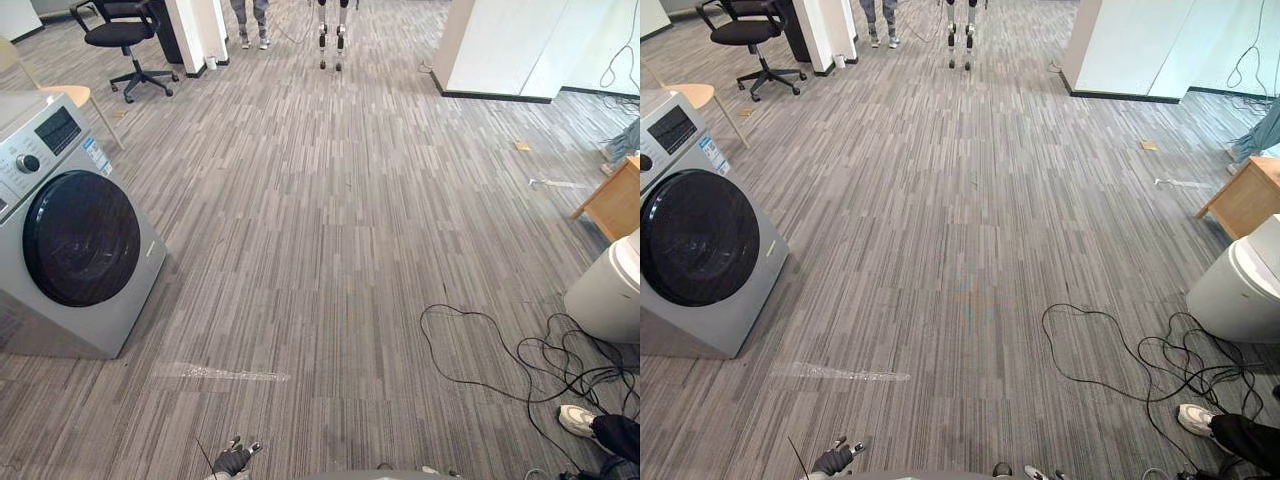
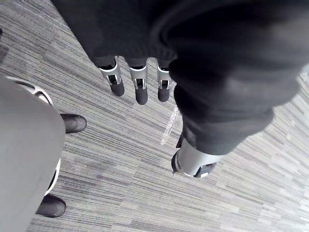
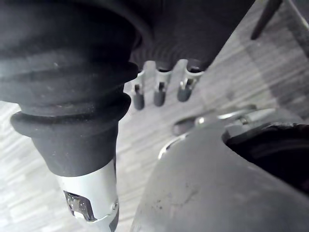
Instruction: Organize washtable
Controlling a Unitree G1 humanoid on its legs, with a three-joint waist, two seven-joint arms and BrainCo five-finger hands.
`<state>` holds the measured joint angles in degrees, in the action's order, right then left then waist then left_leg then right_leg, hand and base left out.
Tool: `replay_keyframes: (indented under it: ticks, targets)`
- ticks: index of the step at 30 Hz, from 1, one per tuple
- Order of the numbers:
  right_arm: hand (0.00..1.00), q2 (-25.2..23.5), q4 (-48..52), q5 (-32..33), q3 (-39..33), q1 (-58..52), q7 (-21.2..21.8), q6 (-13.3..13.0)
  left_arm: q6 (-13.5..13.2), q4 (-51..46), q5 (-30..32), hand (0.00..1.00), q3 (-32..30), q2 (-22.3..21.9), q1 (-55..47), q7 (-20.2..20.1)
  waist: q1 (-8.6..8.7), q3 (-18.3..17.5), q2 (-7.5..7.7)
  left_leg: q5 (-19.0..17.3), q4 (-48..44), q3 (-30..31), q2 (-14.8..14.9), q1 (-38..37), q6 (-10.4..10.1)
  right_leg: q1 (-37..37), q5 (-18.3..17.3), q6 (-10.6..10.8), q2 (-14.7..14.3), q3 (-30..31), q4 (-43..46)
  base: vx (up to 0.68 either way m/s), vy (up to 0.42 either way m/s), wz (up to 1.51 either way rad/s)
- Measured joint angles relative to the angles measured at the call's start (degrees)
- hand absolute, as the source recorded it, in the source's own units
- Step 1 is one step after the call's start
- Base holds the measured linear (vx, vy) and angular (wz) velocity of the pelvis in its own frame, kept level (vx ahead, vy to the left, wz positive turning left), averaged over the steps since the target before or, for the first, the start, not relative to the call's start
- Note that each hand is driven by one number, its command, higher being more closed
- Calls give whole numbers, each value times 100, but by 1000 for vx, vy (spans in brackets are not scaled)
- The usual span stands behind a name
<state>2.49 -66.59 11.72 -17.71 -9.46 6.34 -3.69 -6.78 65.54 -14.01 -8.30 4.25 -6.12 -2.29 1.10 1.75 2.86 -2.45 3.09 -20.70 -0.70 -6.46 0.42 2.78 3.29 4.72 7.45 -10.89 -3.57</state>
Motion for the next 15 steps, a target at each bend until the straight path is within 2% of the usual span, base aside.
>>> replay_keyframes:
  ticks: [5,7,9,10,12,13,14,15]
  targets:
    - [0,-49,35,3,-99,-3,-17,1,5,-6,134,0,-23,10,18,2,35,55,-4,57,1,141,5,-3,14,-54,-167,-22,45,-127,292,-74,-44,16]
    - [0,-62,47,-13,-101,0,-18,1,11,-47,125,0,-64,12,5,3,82,94,-7,27,-84,157,69,-3,2,-109,-351,-62,68,-133,542,-37,-46,12]
    - [0,-94,129,-12,-100,27,-13,-27,8,-214,59,0,-197,30,16,28,99,351,29,-658,-1464,174,397,439,-110,-146,-751,-73,43,-9,1062,-88,-79,7]
    - [0,-104,135,-12,-99,25,-12,-28,7,-265,34,0,-208,19,14,36,75,380,13,-802,-1784,179,492,535,-157,-171,-832,-56,34,24,1153,-126,-60,-9]
    - [0,-114,142,21,-104,27,-35,-39,-4,-325,-211,0,-215,53,52,115,44,475,48,-837,-3035,271,690,1091,-333,-133,-911,-96,-21,216,1229,-30,-15,-5]
    - [0,-125,166,41,-106,45,-39,-39,-20,-335,-302,0,-253,58,90,118,39,585,98,-916,-3376,358,761,1267,-430,-75,-915,-105,-10,273,1202,2,-14,3]
    - [0,-89,169,69,-109,59,-43,-36,-24,-365,-398,0,-266,73,106,121,29,656,75,-1084,-3425,463,765,1429,-455,-56,-924,-120,16,357,1190,-3,65,-7]
    - [0,-34,164,105,-169,50,-47,-33,-35,-476,-451,0,-262,6,111,119,22,708,9,-1100,-3202,521,779,1623,-445,-79,-937,-100,56,454,1190,-43,151,-30]
